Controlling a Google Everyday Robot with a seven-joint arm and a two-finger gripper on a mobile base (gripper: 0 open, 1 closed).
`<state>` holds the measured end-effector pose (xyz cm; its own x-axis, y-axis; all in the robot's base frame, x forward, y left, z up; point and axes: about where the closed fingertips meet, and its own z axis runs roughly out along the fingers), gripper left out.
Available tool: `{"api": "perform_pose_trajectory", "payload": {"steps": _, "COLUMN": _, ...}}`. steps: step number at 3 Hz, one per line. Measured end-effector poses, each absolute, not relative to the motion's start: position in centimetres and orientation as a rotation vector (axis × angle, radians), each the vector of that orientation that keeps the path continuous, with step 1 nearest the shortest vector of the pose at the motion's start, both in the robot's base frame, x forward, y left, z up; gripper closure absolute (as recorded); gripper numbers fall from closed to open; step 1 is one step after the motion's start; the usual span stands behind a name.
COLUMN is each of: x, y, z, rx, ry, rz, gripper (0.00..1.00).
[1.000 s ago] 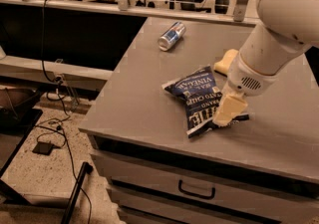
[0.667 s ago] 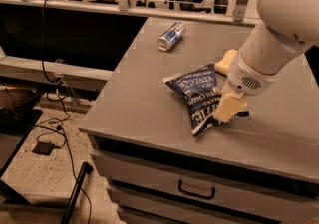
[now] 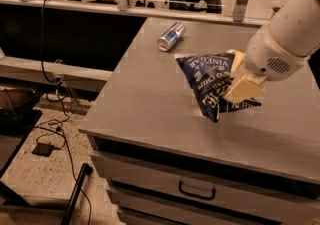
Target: Pick blue chip bag
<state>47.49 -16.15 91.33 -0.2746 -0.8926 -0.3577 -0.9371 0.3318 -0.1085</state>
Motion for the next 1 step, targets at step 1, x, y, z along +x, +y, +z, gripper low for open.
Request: {"api": "perform_pose_trajectory", "payload": {"steps": 1, "x": 46.62, "y": -15.98, "z": 93.88, "rx": -1.612, "ry": 2.176, "rz": 0.232, "gripper": 1.00}}
